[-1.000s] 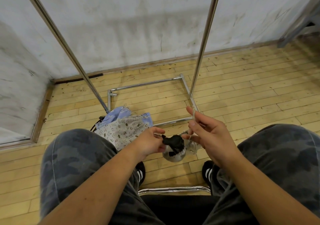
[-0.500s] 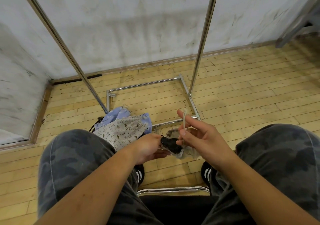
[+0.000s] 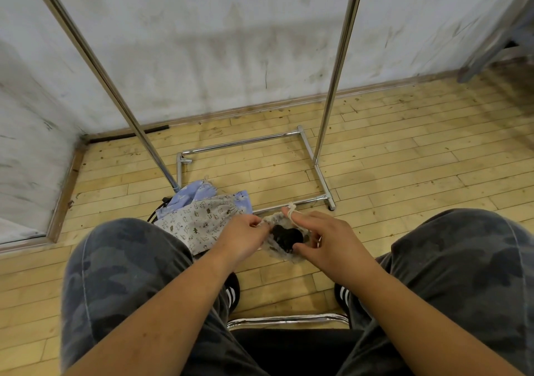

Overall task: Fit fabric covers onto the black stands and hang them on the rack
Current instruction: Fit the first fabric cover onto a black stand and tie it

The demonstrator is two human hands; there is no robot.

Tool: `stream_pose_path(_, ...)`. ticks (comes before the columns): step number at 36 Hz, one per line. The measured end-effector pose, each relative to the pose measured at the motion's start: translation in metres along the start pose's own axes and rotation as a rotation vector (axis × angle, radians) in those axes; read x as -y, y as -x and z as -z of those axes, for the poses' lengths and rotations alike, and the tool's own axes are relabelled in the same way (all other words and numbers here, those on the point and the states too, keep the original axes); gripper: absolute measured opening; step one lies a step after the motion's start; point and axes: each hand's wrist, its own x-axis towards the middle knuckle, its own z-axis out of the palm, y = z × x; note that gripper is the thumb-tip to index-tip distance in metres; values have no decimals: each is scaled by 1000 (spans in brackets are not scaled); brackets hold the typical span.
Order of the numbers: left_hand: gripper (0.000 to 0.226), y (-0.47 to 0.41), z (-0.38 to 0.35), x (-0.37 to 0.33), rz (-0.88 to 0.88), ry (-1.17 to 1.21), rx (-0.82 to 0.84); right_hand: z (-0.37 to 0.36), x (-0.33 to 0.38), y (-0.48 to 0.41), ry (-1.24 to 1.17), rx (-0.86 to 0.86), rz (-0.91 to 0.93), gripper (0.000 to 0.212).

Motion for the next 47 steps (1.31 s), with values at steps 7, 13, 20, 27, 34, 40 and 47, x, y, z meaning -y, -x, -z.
stream_pose_path(7, 22, 2, -1, 0, -175, -94, -42, 0, -5, -1, -4, -55, -83, 67)
stream_pose_path(13, 35, 2, -5, -1, -338, -250, -137, -3, -5, -1, 18, -92, -77, 67)
stream_pose_path(20, 26, -1, -1, -1, -305, -298, -159, -2, -6, -2, 44, -92, -104, 72)
stream_pose_path(27, 22, -4, 0, 0, -275, -234, -176, 0, -4, -3, 52, -106, -121, 71)
stream_pose_path(34, 22, 1, 1, -4, -283, -201, -191, -2, -5, -2, 12, -162, -130, 66)
stream_pose_path(40, 23, 5, 4, -10, -311, -186, -196, -2, -5, -2, 43, -131, -93, 69)
stream_pose_path(47, 25, 8, 3, -14, -300, -180, -167, -2, -5, -1, 50, -124, -62, 68)
